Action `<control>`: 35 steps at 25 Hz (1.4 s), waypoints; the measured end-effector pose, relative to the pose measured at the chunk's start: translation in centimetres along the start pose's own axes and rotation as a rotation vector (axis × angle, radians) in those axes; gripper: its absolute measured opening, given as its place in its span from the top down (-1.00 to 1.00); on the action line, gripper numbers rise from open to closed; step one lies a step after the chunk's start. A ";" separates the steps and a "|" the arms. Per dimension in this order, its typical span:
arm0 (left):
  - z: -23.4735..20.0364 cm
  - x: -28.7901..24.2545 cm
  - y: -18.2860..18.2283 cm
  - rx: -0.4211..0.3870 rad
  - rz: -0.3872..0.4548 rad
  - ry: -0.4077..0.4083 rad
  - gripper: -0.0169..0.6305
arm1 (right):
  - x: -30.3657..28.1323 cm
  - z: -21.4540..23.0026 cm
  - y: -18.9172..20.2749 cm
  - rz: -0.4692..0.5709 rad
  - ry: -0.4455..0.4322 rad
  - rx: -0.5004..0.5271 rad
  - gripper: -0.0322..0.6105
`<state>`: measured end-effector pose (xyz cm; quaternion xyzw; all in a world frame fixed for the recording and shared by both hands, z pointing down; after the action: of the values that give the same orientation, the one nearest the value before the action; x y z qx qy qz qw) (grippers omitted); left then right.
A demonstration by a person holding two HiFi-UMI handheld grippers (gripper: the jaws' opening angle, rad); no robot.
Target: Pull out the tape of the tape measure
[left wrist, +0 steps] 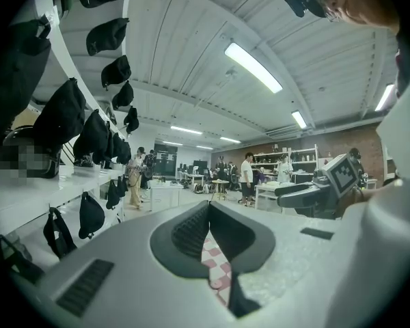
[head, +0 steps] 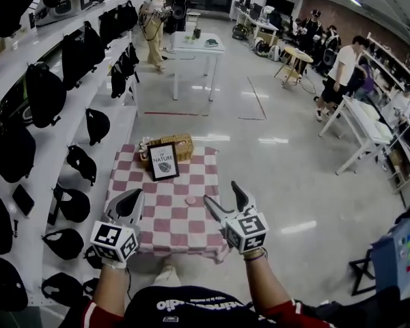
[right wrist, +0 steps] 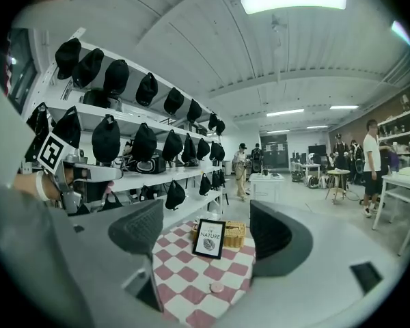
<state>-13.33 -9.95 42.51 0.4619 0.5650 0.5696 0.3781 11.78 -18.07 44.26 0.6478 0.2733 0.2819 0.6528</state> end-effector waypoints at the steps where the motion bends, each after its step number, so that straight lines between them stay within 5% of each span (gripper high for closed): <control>1: 0.0 0.0 0.1 0.000 -0.003 0.002 0.93 | -0.2 0.2 0.5 -0.007 0.002 -0.003 -0.32; 22: -2.1 -1.5 6.5 0.042 -0.125 0.010 0.93 | -5.4 1.3 17.8 -0.353 -0.052 -0.021 -0.18; 35: -5.1 -3.6 9.7 0.073 -0.188 0.019 0.93 | -9.7 2.5 26.0 -0.474 -0.128 0.015 -0.15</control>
<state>-16.28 -15.59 52.12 0.4150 0.6297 0.5149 0.4075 6.48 -26.74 70.25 0.5869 0.3778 0.0774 0.7119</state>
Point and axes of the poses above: the fingertips, and each gripper's own axes: x backward along the fingers, z to its right, y out of its underside, the point moved 5 cm from there along x, backward along the fingers, and after that the axes turned 11 degrees about z, right-handed, at the moved point
